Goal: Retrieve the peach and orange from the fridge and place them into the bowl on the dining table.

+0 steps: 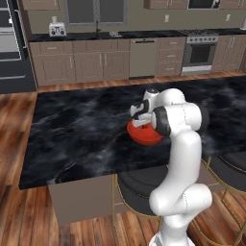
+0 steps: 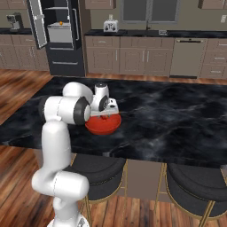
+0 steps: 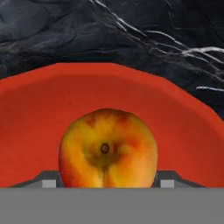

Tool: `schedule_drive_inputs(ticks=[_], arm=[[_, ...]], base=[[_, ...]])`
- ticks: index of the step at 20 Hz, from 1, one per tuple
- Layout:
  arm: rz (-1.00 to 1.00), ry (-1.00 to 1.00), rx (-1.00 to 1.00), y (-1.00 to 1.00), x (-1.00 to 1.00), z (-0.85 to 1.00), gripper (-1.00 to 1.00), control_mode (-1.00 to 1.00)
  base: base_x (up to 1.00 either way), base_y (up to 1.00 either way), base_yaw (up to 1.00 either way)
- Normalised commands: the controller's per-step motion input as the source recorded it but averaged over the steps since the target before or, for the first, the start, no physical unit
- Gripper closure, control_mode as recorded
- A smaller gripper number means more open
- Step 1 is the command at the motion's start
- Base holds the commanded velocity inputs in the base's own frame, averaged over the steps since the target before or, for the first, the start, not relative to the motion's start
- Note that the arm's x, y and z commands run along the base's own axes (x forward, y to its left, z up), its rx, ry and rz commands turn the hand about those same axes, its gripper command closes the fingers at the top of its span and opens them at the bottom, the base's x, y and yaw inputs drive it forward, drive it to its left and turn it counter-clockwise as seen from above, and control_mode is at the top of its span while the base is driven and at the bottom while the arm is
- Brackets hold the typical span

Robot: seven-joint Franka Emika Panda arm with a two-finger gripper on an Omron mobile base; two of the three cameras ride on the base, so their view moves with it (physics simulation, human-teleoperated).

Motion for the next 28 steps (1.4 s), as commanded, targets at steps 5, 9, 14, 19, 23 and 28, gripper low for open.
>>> schedule_drive_inputs(ticks=[5,9,14,19,23,28], arm=[[-0.05,0.0,0.0,-0.09,-0.55,0.05,-1.0,-1.0],[-0.05,0.0,0.0,-0.02,-0.9,0.61,-1.0,-1.0],[0.0,-0.07,-0.02,0.0,-0.99,1.0,-1.0,-1.0],[0.0,-0.11,-0.06,0.0,-1.0,1.0,-1.0,-1.0],[0.0,-0.12,-0.05,0.0,-1.0,1.0,-1.0,-1.0],[0.0,-0.12,-0.05,0.0,-1.0,1.0,-1.0,-1.0]], base=[[0.0,0.0,0.0],[0.0,0.0,0.0],[0.0,0.0,0.0],[0.0,0.0,0.0],[0.0,0.0,0.0],[0.0,0.0,0.0]])
